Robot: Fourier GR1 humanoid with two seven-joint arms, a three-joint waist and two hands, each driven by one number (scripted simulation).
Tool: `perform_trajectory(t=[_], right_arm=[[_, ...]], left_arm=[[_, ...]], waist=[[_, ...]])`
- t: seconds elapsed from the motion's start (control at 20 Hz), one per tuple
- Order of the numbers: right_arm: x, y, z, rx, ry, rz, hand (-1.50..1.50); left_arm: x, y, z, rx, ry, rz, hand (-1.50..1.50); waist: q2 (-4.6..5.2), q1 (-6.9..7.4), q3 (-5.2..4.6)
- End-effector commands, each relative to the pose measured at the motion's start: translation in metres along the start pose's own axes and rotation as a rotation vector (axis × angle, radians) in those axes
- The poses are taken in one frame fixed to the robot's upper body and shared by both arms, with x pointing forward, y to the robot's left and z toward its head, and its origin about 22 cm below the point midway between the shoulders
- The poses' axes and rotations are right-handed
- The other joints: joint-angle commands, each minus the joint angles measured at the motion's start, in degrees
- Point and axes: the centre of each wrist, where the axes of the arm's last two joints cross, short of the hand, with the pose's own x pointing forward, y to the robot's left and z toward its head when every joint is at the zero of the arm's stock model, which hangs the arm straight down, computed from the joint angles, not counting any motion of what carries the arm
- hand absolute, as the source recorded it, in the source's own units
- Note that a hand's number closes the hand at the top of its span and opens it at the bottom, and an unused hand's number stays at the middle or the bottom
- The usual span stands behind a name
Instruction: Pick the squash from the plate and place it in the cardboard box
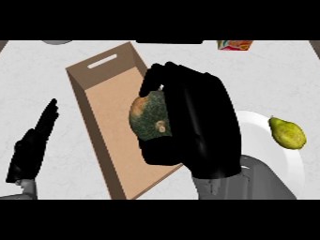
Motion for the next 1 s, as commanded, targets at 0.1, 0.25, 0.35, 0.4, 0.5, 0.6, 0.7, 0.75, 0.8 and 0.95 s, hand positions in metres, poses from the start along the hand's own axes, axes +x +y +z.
perform_trajectory(t=[0.1,0.25,0.35,0.4,0.5,0.6,0.7,0.75,0.8,0.95], right_arm=[[0.020,0.017,-0.057,0.068,0.066,-0.004,1.50],[0.019,0.046,-0.060,0.130,0.096,0.029,1.50],[0.001,0.064,-0.084,0.135,0.120,0.005,1.50],[0.012,0.075,-0.082,0.136,0.110,0.029,1.50],[0.002,0.097,-0.087,0.128,0.148,0.061,1.50],[0.004,0.098,-0.097,0.186,0.180,0.065,1.50],[-0.010,0.107,-0.103,0.155,0.236,0.010,1.50],[-0.027,0.120,-0.101,0.166,0.267,-0.008,-1.50],[-0.023,0.117,-0.104,0.165,0.254,-0.022,-1.50],[-0.032,0.132,-0.109,0.155,0.247,-0.014,-1.50]], left_arm=[[0.001,-0.016,0.000,-0.008,-0.001,0.013,0.00],[-0.004,0.010,-0.004,-0.010,0.001,0.017,0.00],[-0.007,-0.013,0.001,0.000,-0.003,-0.003,0.00],[-0.008,-0.012,-0.010,-0.022,-0.006,0.013,0.00],[0.008,-0.020,-0.009,0.001,-0.021,-0.013,0.00],[0.003,-0.013,-0.013,0.004,-0.025,-0.004,0.00],[-0.010,0.000,-0.011,-0.040,-0.006,0.007,0.00],[0.002,-0.021,-0.016,-0.013,-0.022,0.017,0.00],[-0.003,-0.005,-0.011,-0.009,-0.013,-0.006,0.00],[-0.004,-0.007,-0.014,-0.019,-0.005,-0.006,0.00]], waist=[[0.14,0.20,0.00],[0.08,0.05,0.00],[0.32,0.71,0.01],[0.33,0.69,-0.02],[0.47,1.73,-0.01],[0.34,1.12,-0.01],[0.51,1.61,-0.03],[0.67,1.76,-0.01],[0.41,1.28,0.01],[0.63,2.06,0.00]])
